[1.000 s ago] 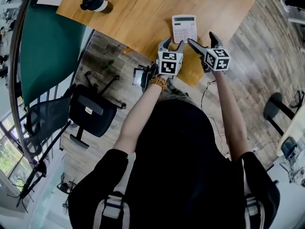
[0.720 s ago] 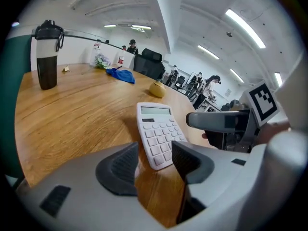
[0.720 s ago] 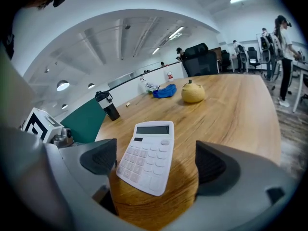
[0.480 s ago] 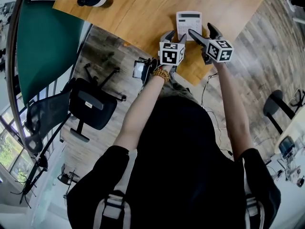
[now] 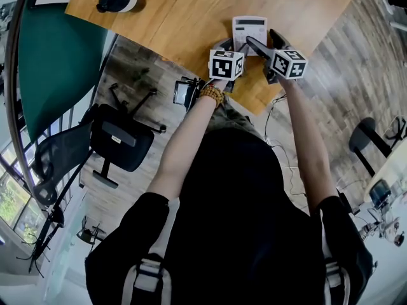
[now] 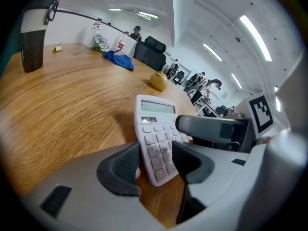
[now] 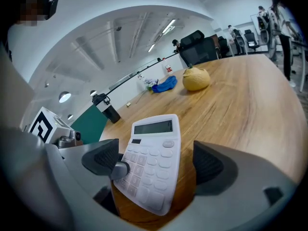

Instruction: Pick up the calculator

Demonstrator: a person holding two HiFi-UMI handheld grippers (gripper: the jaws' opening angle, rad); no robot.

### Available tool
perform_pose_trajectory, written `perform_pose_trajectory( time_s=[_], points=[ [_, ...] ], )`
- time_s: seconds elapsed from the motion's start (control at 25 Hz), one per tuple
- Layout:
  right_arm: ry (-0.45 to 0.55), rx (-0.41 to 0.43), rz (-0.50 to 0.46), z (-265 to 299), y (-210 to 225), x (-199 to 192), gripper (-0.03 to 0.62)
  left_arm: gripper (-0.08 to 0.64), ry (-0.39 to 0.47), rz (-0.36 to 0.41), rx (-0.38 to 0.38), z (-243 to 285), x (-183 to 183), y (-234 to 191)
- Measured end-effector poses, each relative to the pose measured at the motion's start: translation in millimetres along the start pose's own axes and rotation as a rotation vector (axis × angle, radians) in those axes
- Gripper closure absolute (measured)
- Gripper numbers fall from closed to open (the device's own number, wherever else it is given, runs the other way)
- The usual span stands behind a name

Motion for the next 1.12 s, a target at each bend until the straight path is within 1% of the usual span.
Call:
perform_pose_trajectory(
  time_s=[0.12,0.28,0.4,0.48,0.64,0.76,0.92,1.04,1.12],
  points=[
    [-0.008,-0.004,0.009,4,5,-3,0.104,0.342,0.002,0.009,0.027,1,-1,0],
    [-0.036,-0.006,-0.019,9,-2,-1,0.118,0.356,0.01,0.014,0.05,1,-1,-3],
    [-0.067,-0.003,-0.033,17,-4,-8,0.16,0.356,0.014,0.014,0.057,1,-1,-3],
    [-0.066,-0.013,-0.026,20,-5,-9,0.164,0.356,0.022,0.01,0.059,0,-1,-3],
    [-0.064,-0.028,0.006,23,-3,-8,0.173,0.356,0.034,-0.02,0.053,1,1,-4],
    [-0.081,-0.055,0.022,24,-2,-7,0.213,0.354,0.035,-0.035,0.049,1,1,-5],
    [-0.089,-0.031,0.046,24,-2,-11,0.219,0.357,0.039,-0.058,0.042,0,0,-8],
    [-0.087,-0.015,0.068,19,-4,-13,0.213,0.357,0.051,-0.045,0.053,-2,-2,-5],
    [-0.092,-0.017,0.063,15,-5,-16,0.213,0.357,0.059,-0.041,0.055,-3,-7,-1]
  ],
)
Point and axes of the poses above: the fingertips, and each gripper's own axes: z forward along the fingers, y to its right, x out of its top, the point moved 6 cm from there along -z, backward along the fingers, and after that the axes turned 15 degrees about -y, right-handed, at the moved point
